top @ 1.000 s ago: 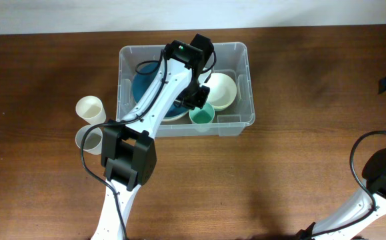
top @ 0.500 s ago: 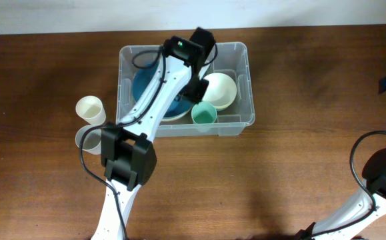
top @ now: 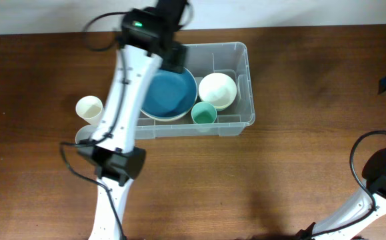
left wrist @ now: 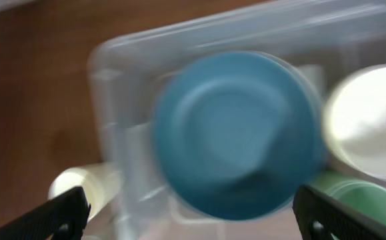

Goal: Pack container
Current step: 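Move the left gripper to the cream cup, then grasp the cream cup's rim with the left gripper and lift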

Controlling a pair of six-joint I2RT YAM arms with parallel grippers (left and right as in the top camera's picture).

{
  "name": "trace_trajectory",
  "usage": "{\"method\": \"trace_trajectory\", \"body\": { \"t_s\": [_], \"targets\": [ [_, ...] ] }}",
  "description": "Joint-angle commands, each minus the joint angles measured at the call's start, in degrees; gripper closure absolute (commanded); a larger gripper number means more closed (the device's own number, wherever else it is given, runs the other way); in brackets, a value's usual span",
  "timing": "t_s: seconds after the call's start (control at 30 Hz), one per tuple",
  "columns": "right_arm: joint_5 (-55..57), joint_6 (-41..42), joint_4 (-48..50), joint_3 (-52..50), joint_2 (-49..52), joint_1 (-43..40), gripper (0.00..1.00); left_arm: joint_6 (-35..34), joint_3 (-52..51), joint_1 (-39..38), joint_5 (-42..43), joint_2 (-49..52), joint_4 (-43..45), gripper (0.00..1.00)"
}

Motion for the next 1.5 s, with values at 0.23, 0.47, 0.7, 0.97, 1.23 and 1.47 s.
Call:
{"method": "trace_trajectory", "body": {
  "t_s": [0.23,0.47,0.7,0.97,1.23,1.47],
  "targets": [
    [0.9,-0.37,0.02,-0.31,-1.07,-0.13,0.01,-9.38,-1.73,19.45,5.68,-1.44,-0.46,0.0],
    [0.9,-0.39,0.02,-0.31,-1.07,-0.13,0.01,-9.01,-14.53,25.75,10.34,-1.49,-0.46,0.0],
    [0.9,-0.37,0.02,-0.31,-1.07,-0.13,0.01,-13.2,-26.45,28.85,5.68,-1.49,-0.42,0.0],
    [0.9,-0.37,0.02,-0.31,-1.07,-0.13,0.01,-13.53,-28.09,32.26,5.75,-1.46,-0.24,0.0],
    [0.9,-0.37,0.02,-0.31,-1.07,-0.13,0.01,-11.87,-28.22,32.85,6.78,-1.4,0.28,0.0],
    [0.9,-0.37,0.02,-0.31,-1.07,-0.13,0.01,-8.98,-31.52,32.87,9.22,-1.4,3.41,0.0]
  ]
}}
